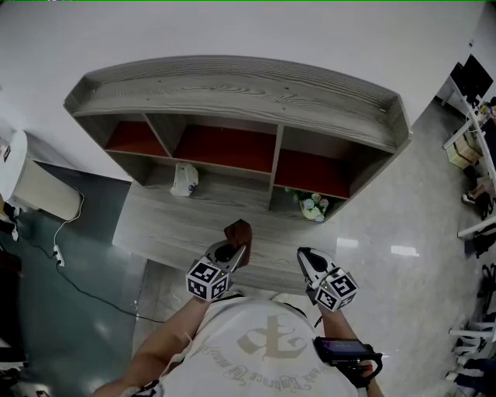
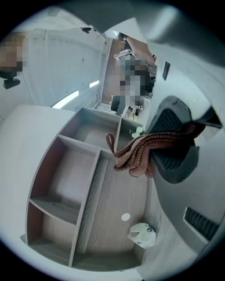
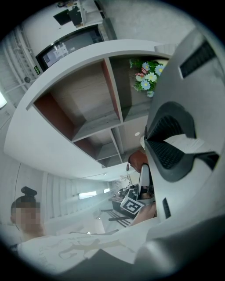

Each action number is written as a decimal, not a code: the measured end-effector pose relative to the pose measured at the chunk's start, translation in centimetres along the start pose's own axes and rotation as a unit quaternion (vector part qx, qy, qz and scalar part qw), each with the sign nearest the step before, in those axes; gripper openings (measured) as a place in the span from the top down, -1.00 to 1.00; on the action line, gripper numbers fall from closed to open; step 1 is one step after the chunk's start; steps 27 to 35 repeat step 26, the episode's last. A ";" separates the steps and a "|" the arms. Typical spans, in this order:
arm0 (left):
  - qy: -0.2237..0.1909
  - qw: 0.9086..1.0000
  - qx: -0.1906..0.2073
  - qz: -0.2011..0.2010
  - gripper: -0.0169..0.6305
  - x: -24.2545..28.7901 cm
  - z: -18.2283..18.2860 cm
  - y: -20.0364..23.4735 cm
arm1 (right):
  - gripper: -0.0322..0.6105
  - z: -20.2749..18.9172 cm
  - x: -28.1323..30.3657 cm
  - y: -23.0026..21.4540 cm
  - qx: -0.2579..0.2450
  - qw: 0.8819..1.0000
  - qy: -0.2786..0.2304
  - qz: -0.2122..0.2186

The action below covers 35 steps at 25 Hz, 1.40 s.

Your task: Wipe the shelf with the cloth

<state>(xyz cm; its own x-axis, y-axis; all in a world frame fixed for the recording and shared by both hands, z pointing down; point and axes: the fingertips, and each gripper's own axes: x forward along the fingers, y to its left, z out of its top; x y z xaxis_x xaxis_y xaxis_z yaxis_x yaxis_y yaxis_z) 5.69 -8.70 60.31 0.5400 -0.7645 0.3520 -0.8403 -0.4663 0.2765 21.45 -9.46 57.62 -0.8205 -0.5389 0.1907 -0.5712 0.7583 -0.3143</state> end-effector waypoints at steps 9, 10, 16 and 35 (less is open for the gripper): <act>-0.013 1.000 -0.001 0.008 0.75 -1.0 0.1 0.8 | 0.89 -0.5 0.7 0.9 -0.004 1.000 0.007 0.012; -0.013 1.000 -0.001 0.008 0.75 -1.0 0.0 0.8 | 0.89 -0.4 0.8 1.0 -0.004 1.000 0.008 0.012; -0.011 1.000 0.001 -0.002 0.75 -0.8 0.0 0.3 | 0.89 -0.3 1.1 1.2 -0.007 1.000 0.007 0.010; -0.009 1.000 0.009 -0.018 0.75 -0.5 -0.2 -1.0 | 0.89 -0.3 0.5 1.7 -0.009 1.000 -0.001 0.003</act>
